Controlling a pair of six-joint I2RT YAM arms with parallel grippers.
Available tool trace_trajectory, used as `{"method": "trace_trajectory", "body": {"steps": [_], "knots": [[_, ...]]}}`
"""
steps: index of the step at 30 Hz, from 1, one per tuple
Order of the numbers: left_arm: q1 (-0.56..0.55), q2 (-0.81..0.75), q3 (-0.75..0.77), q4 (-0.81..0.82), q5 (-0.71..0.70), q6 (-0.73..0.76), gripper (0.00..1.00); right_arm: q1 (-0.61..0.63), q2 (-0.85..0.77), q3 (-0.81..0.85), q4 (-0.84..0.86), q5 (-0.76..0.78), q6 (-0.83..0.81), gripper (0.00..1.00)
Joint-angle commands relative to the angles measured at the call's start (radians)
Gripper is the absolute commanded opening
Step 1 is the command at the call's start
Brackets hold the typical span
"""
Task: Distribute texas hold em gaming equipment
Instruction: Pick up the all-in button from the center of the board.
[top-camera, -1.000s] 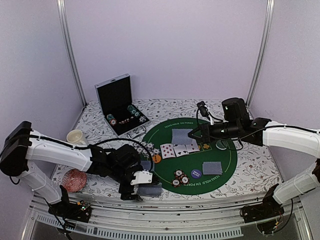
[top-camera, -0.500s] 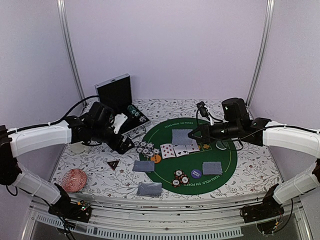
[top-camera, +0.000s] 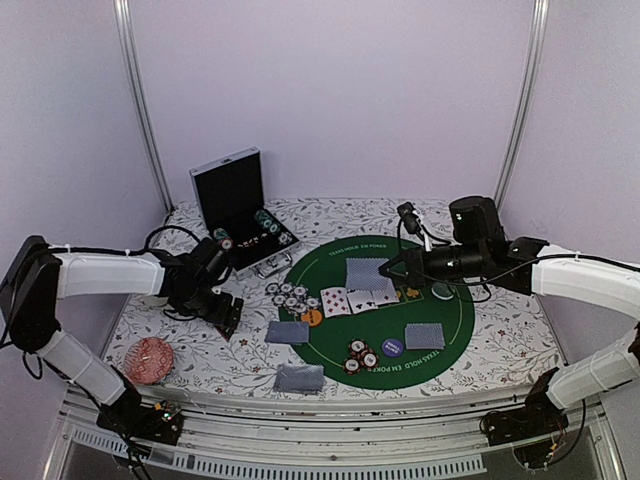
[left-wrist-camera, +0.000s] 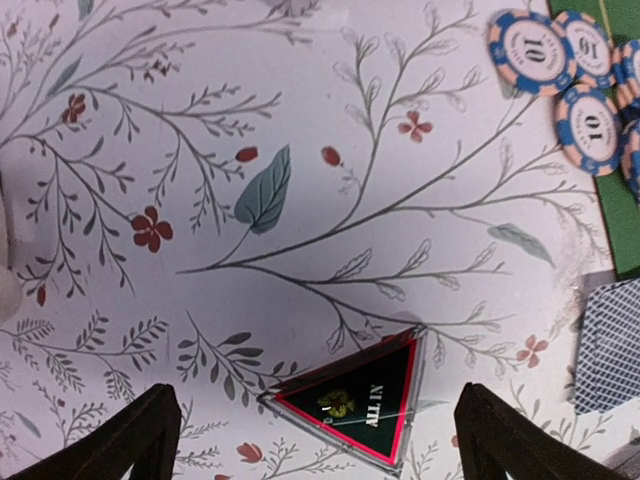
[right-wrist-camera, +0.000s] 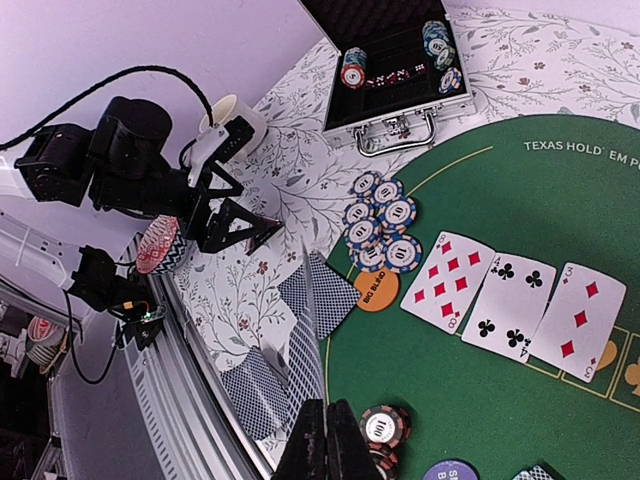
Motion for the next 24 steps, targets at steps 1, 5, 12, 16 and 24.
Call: {"method": "trace_trajectory", "body": {"steps": [1, 5, 12, 16, 24], "knots": [[-0.011, 0.026, -0.041, 0.042, -0.015, -0.065, 0.98, 0.005, -0.011, -0.014, 0.000, -0.008, -0.007, 0.02], [-0.018, 0.059, -0.048, 0.068, 0.003, -0.057, 0.98, 0.004, -0.003, -0.010, 0.001, -0.016, -0.009, 0.02], [-0.018, 0.078, -0.060, 0.092, 0.055, -0.051, 0.92, 0.005, -0.003, -0.010, -0.001, -0.015, -0.007, 0.02], [-0.018, 0.078, -0.070, 0.088, 0.074, -0.047, 0.85, 0.007, -0.001, -0.007, -0.002, -0.015, -0.007, 0.02], [-0.017, 0.097, -0.072, 0.090, 0.084, -0.039, 0.75, 0.006, 0.003, -0.002, -0.005, -0.018, -0.009, 0.02]]}}
